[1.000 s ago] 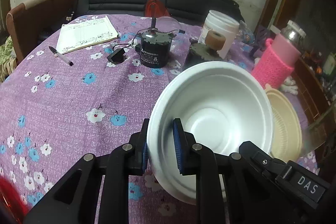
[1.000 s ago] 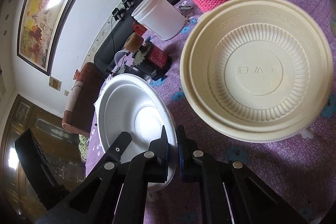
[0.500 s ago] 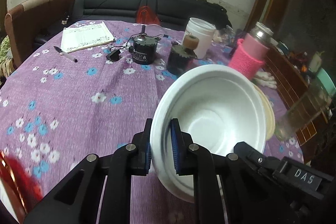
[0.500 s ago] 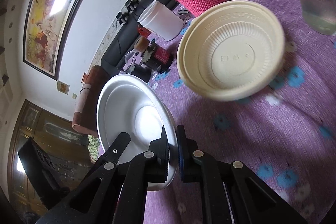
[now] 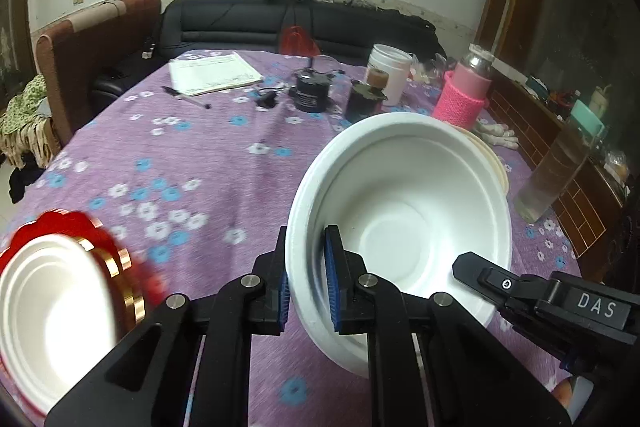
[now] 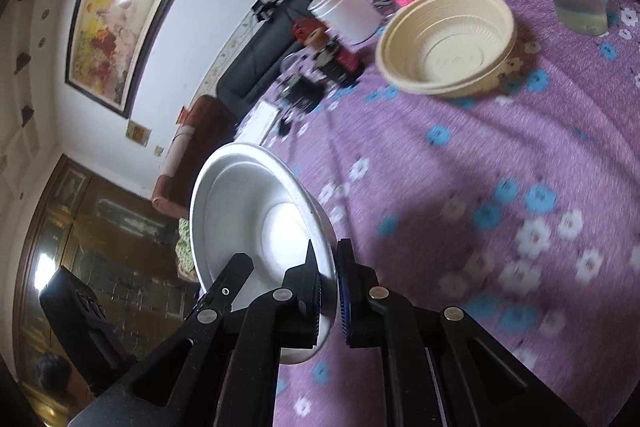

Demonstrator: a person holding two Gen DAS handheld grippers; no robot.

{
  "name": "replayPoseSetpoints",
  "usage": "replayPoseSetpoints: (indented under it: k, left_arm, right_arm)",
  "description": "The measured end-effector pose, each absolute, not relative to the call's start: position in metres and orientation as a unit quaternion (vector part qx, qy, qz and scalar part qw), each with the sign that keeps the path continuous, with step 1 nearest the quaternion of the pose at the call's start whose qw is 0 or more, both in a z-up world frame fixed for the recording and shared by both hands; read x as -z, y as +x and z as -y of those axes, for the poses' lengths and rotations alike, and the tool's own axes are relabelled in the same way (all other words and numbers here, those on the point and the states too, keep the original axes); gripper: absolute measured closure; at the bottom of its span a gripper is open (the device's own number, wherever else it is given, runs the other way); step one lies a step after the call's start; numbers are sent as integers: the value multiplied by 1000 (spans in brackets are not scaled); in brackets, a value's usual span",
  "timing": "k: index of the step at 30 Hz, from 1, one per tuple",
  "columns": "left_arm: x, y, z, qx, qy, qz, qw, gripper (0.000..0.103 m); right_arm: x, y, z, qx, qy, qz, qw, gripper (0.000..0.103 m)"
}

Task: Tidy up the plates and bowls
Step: 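Lift the white bowl and carry it toward the red plates, then lower the white bowl onto the white plates atop the red plates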

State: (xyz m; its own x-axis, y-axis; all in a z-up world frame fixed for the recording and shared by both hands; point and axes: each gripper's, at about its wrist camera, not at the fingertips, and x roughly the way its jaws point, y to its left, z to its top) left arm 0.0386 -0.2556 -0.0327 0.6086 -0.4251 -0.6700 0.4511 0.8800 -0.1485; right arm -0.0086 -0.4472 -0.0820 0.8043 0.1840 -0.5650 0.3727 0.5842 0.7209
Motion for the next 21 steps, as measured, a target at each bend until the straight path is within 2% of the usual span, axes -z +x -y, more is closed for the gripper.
replayPoseSetpoints:
  k: [21]
  left_arm:
    - [11,9,78,125,-32,-365,922,91]
  right_arm:
    - [45,14,277,-71,369,-363,853,96]
